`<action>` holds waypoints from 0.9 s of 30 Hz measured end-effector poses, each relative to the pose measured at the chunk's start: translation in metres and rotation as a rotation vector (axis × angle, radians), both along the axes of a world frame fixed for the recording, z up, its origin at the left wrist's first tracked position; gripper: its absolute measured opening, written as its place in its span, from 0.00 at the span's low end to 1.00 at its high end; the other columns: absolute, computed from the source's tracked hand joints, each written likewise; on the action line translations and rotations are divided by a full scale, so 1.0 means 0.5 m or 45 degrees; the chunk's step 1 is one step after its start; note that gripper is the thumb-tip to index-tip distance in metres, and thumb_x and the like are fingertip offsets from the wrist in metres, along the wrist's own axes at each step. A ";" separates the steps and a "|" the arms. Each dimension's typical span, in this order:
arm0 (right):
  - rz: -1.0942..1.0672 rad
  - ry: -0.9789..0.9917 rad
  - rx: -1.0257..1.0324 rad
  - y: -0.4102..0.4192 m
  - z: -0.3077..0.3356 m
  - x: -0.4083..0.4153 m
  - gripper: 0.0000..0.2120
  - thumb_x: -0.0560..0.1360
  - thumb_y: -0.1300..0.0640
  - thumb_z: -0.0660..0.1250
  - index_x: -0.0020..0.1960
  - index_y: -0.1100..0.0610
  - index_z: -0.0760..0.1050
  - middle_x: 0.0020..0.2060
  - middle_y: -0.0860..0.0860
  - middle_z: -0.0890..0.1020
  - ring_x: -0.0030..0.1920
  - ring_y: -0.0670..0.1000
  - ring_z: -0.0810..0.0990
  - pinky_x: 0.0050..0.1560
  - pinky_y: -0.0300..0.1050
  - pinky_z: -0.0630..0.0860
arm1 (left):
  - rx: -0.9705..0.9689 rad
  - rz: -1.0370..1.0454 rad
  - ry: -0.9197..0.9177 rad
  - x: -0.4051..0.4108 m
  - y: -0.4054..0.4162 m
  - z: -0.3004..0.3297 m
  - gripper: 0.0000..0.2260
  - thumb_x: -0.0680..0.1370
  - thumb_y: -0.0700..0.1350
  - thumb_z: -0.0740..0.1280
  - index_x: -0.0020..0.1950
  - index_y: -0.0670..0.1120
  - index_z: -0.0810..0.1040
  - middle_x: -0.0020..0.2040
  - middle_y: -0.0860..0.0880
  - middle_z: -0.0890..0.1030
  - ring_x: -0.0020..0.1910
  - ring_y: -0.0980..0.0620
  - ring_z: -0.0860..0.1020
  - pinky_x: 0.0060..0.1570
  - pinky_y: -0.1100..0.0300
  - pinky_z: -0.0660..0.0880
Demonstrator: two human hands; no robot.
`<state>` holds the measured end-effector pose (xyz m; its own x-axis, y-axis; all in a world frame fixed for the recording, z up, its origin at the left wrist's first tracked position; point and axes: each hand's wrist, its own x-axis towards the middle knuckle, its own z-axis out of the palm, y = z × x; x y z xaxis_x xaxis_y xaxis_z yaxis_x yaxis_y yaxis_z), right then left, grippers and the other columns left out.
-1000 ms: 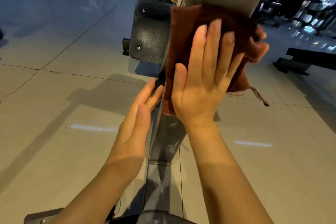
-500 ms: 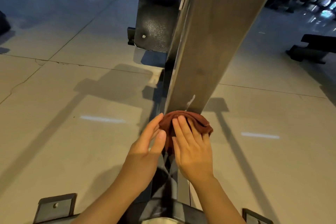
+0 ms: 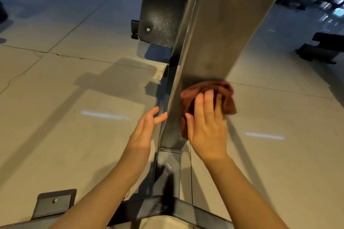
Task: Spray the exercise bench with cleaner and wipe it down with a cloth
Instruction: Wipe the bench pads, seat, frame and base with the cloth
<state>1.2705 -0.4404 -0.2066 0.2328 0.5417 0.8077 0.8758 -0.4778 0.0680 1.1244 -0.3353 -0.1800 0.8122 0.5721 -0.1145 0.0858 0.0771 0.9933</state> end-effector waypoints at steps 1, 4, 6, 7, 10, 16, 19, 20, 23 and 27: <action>0.004 -0.003 -0.110 -0.014 -0.034 -0.006 0.28 0.82 0.56 0.59 0.77 0.58 0.49 0.75 0.57 0.50 0.68 0.63 0.63 0.70 0.53 0.60 | 0.013 0.000 -0.003 0.001 0.001 0.001 0.30 0.74 0.66 0.46 0.72 0.57 0.66 0.58 0.75 0.75 0.66 0.73 0.65 0.75 0.54 0.55; 0.046 0.018 -0.384 -0.048 -0.103 -0.034 0.41 0.75 0.60 0.71 0.79 0.60 0.50 0.79 0.52 0.50 0.70 0.58 0.66 0.72 0.53 0.61 | 0.066 0.007 0.000 0.004 0.010 0.005 0.32 0.75 0.65 0.45 0.72 0.51 0.68 0.54 0.79 0.73 0.60 0.79 0.66 0.74 0.57 0.57; 0.029 0.007 -0.375 -0.056 -0.077 -0.047 0.32 0.79 0.55 0.65 0.77 0.59 0.54 0.78 0.51 0.54 0.71 0.54 0.66 0.71 0.51 0.61 | 0.047 0.021 -0.010 0.006 0.012 0.004 0.30 0.74 0.65 0.46 0.70 0.55 0.69 0.56 0.73 0.77 0.63 0.74 0.67 0.74 0.57 0.58; 0.027 0.003 -0.315 -0.052 -0.043 -0.053 0.29 0.80 0.53 0.62 0.76 0.59 0.57 0.77 0.52 0.58 0.71 0.53 0.66 0.68 0.49 0.63 | 0.020 0.032 -0.021 0.006 0.011 0.003 0.26 0.74 0.65 0.47 0.68 0.59 0.69 0.58 0.67 0.79 0.64 0.70 0.69 0.73 0.58 0.60; -0.005 -0.051 0.051 -0.012 0.099 -0.022 0.27 0.81 0.50 0.60 0.75 0.61 0.59 0.75 0.55 0.61 0.75 0.55 0.57 0.73 0.46 0.56 | -0.027 0.032 -0.025 0.005 0.006 0.000 0.21 0.74 0.64 0.48 0.63 0.64 0.69 0.60 0.61 0.80 0.66 0.63 0.71 0.72 0.58 0.62; 0.023 -0.283 -0.053 0.016 0.084 0.025 0.27 0.83 0.49 0.55 0.77 0.57 0.50 0.74 0.57 0.55 0.76 0.54 0.51 0.77 0.46 0.45 | -0.045 0.044 -0.080 0.008 0.012 0.006 0.22 0.75 0.64 0.48 0.64 0.61 0.71 0.59 0.57 0.81 0.65 0.60 0.73 0.73 0.54 0.63; 0.118 -0.265 -0.348 -0.028 -0.044 0.025 0.30 0.83 0.57 0.58 0.79 0.61 0.47 0.79 0.55 0.47 0.73 0.56 0.62 0.75 0.50 0.56 | -0.027 0.041 -0.060 0.008 0.014 0.005 0.24 0.74 0.64 0.48 0.65 0.60 0.71 0.59 0.54 0.81 0.66 0.57 0.73 0.71 0.56 0.64; 0.149 -0.246 -0.468 -0.041 -0.069 0.025 0.35 0.80 0.60 0.62 0.79 0.61 0.45 0.79 0.54 0.45 0.72 0.56 0.64 0.76 0.51 0.54 | -0.016 0.031 -0.046 0.007 0.015 0.007 0.23 0.74 0.64 0.48 0.63 0.62 0.71 0.60 0.55 0.81 0.66 0.58 0.73 0.69 0.60 0.64; 0.202 -0.239 -0.712 -0.075 -0.072 0.021 0.40 0.76 0.60 0.69 0.79 0.60 0.49 0.79 0.51 0.47 0.74 0.54 0.62 0.78 0.51 0.47 | 0.017 -0.002 -0.022 0.005 0.017 0.012 0.21 0.74 0.64 0.48 0.61 0.64 0.71 0.59 0.60 0.81 0.64 0.65 0.73 0.65 0.69 0.63; 0.165 -0.278 -0.502 -0.079 0.052 0.016 0.29 0.81 0.50 0.60 0.78 0.57 0.57 0.78 0.51 0.53 0.74 0.50 0.63 0.71 0.47 0.59 | 0.019 0.017 -0.031 0.007 0.018 0.014 0.22 0.73 0.68 0.49 0.60 0.63 0.72 0.56 0.63 0.81 0.64 0.64 0.73 0.72 0.57 0.61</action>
